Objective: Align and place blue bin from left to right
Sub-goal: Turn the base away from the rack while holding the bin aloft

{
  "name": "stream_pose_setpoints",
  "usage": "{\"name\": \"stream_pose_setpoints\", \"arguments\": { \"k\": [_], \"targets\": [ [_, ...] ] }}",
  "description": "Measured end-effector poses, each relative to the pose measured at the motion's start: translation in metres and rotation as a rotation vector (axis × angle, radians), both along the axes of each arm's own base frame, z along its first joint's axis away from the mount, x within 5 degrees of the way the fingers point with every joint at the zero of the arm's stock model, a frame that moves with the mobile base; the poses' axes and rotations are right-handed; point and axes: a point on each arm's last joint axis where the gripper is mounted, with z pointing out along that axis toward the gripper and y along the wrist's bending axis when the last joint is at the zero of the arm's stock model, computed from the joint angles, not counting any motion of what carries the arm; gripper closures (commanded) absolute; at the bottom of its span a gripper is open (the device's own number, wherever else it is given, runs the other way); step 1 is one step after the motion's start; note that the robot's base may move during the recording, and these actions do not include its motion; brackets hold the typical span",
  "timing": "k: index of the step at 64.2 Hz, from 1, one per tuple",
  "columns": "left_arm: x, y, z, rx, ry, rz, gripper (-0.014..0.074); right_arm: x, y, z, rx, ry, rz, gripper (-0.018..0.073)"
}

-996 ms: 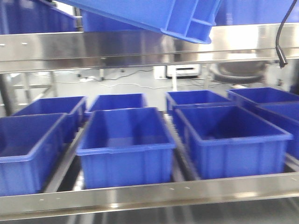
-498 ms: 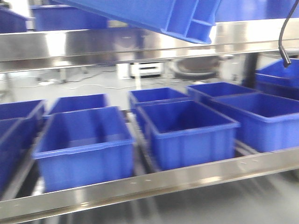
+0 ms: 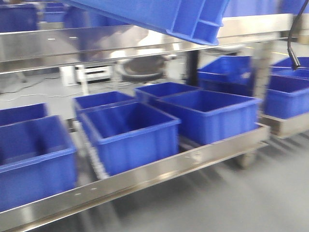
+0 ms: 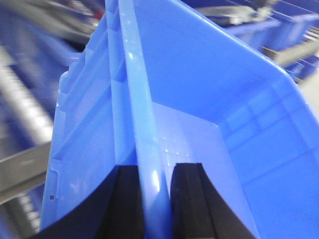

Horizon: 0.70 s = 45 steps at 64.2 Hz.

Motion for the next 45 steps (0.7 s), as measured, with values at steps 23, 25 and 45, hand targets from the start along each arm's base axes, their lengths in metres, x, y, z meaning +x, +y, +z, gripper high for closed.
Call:
{"name": "stream_pose_setpoints", "arguments": {
  "k": [23,25,45],
  "targets": [
    [0.0,0.0,0.0,0.0,0.0,0.0,0.0707,0.0,0.0,0.0,0.0,0.0,0.0,0.0711],
    [0.0,0.0,0.0,0.0,0.0,0.0,0.0707,0.0,0.0,0.0,0.0,0.0,0.0,0.0711],
    [0.0,0.0,0.0,0.0,0.0,0.0,0.0707,0.0,0.0,0.0,0.0,0.0,0.0,0.0711]
  ]
}}
